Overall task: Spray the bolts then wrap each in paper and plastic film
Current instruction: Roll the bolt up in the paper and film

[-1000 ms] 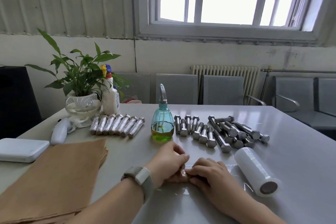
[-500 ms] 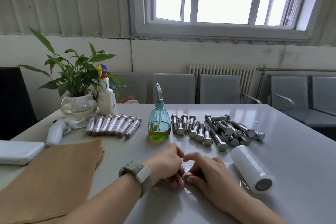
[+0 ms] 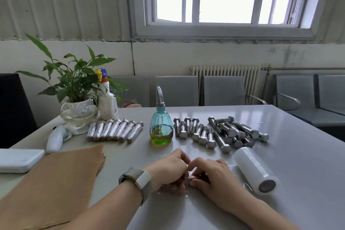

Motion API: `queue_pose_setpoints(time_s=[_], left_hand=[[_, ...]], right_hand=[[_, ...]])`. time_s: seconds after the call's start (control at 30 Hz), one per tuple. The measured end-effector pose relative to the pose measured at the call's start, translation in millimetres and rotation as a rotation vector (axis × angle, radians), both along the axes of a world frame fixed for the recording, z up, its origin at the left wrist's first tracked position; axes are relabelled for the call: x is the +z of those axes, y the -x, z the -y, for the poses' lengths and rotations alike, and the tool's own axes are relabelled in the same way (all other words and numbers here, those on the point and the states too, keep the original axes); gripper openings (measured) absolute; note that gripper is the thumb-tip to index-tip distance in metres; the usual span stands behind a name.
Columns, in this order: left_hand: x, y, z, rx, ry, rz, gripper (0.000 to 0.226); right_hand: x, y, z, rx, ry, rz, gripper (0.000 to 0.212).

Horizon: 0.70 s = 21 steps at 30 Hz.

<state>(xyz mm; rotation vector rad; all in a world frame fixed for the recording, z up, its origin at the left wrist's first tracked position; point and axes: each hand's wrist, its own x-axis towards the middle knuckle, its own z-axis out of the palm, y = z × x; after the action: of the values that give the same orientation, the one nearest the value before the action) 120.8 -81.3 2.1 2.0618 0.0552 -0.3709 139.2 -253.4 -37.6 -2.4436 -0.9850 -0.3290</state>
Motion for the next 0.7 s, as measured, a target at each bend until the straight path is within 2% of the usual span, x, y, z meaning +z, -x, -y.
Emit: queue_pose_setpoints(time_s=[0.33, 0.5, 0.7], left_hand=[[4.4, -3.4, 1.5, 0.023, -0.052, -0.082, 0.023], [-0.3, -3.7, 3.5, 0.011, -0.109, -0.063, 0.023], [0.6, -1.2, 2.3, -0.037, -0.164, -0.017, 0.029]], right_hand=[[-3.9, -3.7, 0.6, 0.009, 0.001, 0.017, 0.026], [-2.1, -2.5, 0.5, 0.015, 0.024, 0.043, 0.014], [-2.8, -1.8, 0.3, 0.011, 0.028, 0.046, 0.012]])
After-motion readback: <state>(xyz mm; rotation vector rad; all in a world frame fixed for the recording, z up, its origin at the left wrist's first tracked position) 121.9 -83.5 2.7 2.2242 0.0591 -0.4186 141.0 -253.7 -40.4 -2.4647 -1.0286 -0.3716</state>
